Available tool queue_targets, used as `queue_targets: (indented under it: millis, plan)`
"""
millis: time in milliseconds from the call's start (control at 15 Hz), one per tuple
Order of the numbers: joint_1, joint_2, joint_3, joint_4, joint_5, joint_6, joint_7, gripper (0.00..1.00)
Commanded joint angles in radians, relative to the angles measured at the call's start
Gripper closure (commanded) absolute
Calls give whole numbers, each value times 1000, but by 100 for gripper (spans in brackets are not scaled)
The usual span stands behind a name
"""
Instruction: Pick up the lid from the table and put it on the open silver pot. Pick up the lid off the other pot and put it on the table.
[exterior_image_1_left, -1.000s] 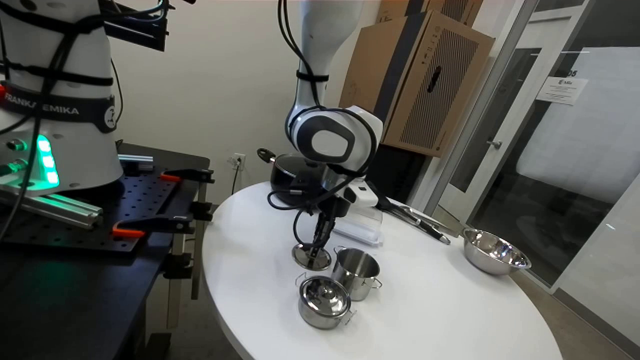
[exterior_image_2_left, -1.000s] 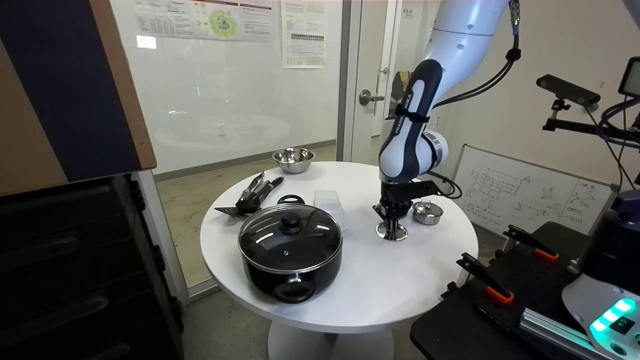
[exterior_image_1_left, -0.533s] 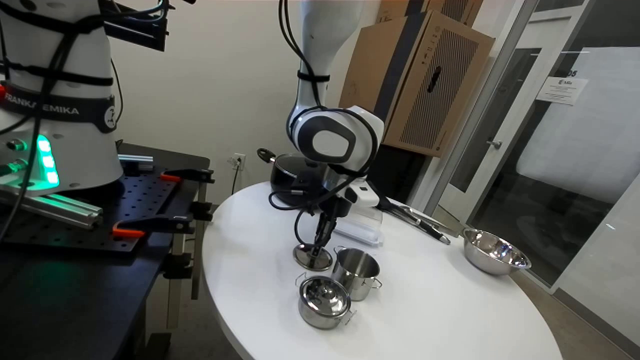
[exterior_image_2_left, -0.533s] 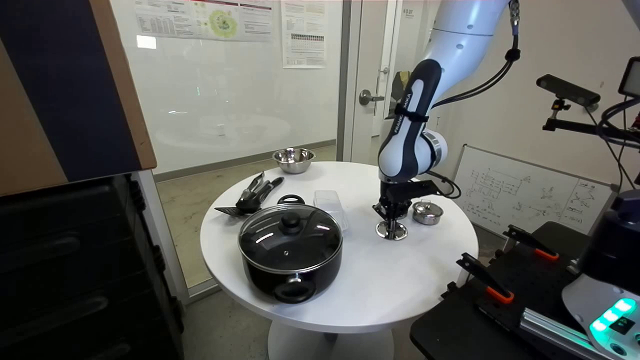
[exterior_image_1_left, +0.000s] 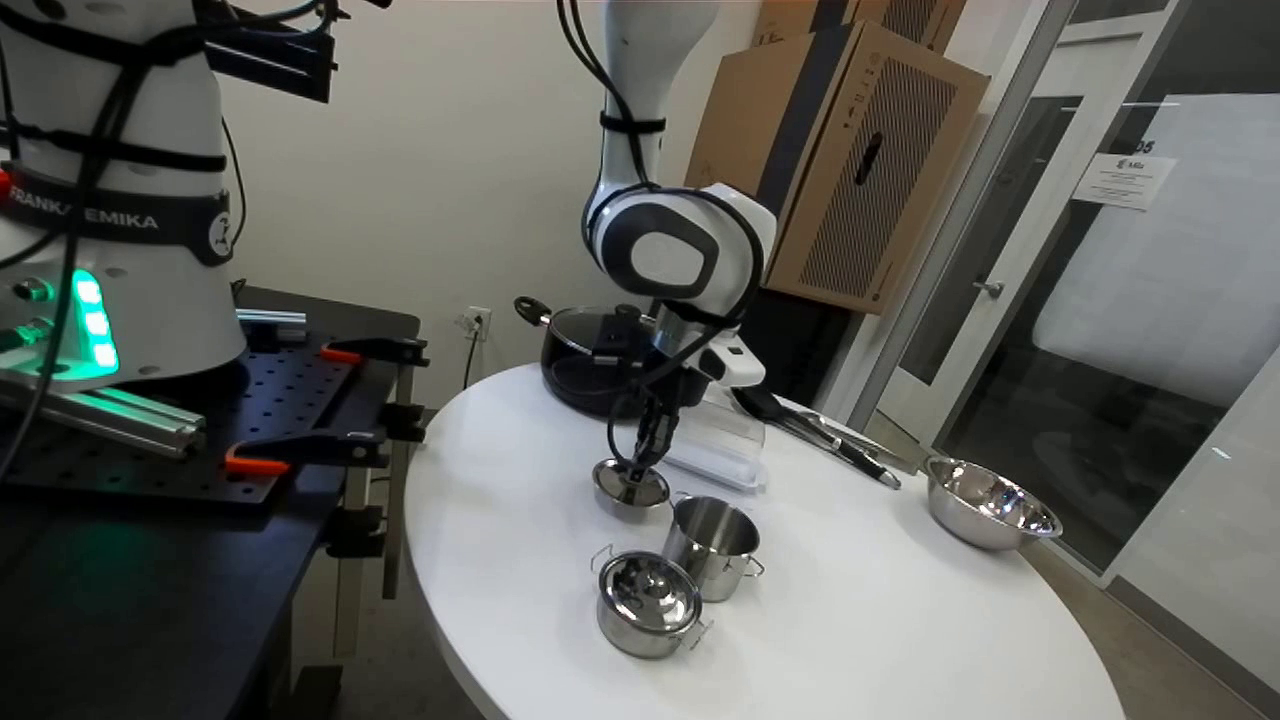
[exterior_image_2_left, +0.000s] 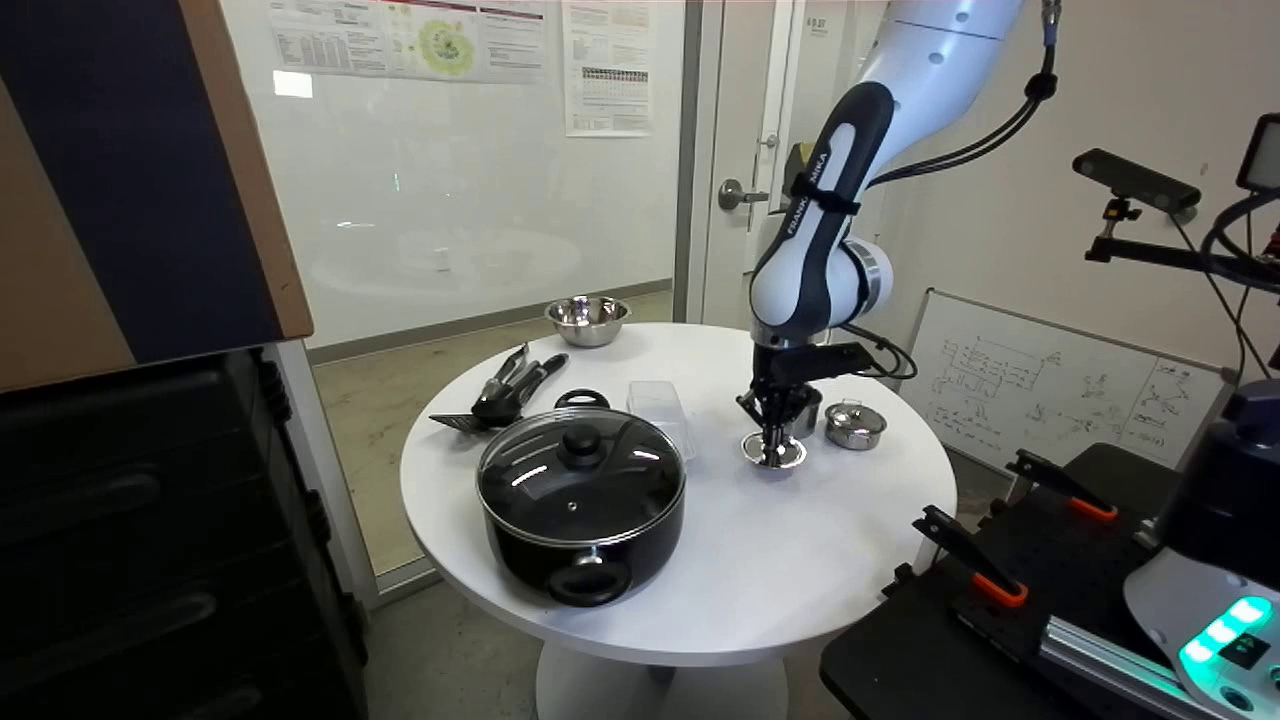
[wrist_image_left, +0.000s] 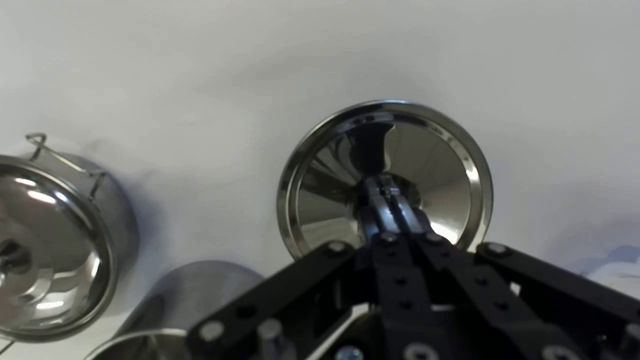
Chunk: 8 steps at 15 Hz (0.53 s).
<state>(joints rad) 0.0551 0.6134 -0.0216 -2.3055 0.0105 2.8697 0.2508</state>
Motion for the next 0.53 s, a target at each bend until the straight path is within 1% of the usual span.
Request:
queue_targets:
  millis: [0, 267, 467]
  plan:
    - [-40, -89, 45, -37, 52, -60, -63, 100]
    - [-67, -154, 46, -29, 97, -88, -57, 100]
    - [-103, -197, 47, -15, 140, -118, -65, 100]
